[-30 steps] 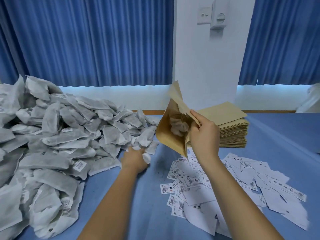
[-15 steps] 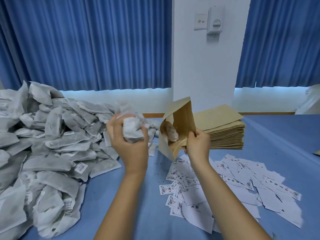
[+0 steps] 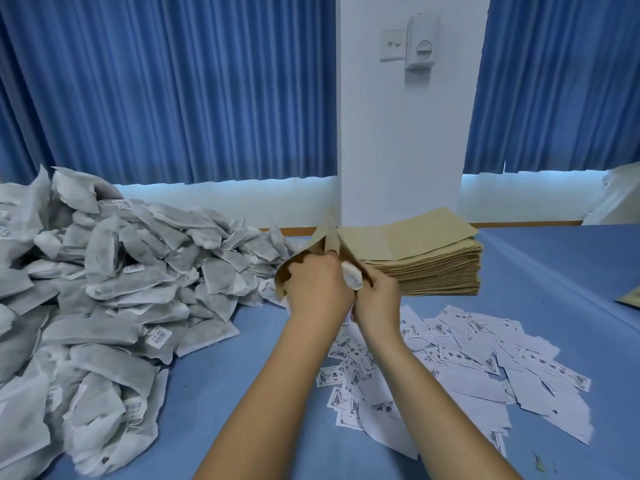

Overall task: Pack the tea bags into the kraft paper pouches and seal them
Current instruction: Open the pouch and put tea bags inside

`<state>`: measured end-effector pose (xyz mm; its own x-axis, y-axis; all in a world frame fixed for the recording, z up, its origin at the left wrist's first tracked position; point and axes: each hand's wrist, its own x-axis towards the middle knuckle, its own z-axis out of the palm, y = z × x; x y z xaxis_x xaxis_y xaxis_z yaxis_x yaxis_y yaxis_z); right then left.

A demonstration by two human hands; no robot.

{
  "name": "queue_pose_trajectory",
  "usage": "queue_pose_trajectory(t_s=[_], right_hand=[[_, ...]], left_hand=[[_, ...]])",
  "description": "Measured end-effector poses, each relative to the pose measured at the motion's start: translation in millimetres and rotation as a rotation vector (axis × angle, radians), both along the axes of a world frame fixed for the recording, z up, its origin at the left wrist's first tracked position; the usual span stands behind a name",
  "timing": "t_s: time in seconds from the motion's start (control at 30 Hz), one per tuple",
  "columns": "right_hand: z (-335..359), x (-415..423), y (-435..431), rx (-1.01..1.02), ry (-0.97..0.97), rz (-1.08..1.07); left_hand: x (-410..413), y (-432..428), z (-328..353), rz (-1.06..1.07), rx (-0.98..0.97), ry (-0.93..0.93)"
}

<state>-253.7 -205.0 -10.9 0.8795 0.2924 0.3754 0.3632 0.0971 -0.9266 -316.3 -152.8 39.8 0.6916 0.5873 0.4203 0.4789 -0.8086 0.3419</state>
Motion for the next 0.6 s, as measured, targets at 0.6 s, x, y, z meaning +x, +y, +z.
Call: queue_pose_trajectory(t_s=[0.6], right_hand=[[9.2, 26.8, -25.9, 0.104, 0.288, 0.007]], left_hand=[[-18.1, -5.6, -11.8, 0.036, 0.239, -0.418]])
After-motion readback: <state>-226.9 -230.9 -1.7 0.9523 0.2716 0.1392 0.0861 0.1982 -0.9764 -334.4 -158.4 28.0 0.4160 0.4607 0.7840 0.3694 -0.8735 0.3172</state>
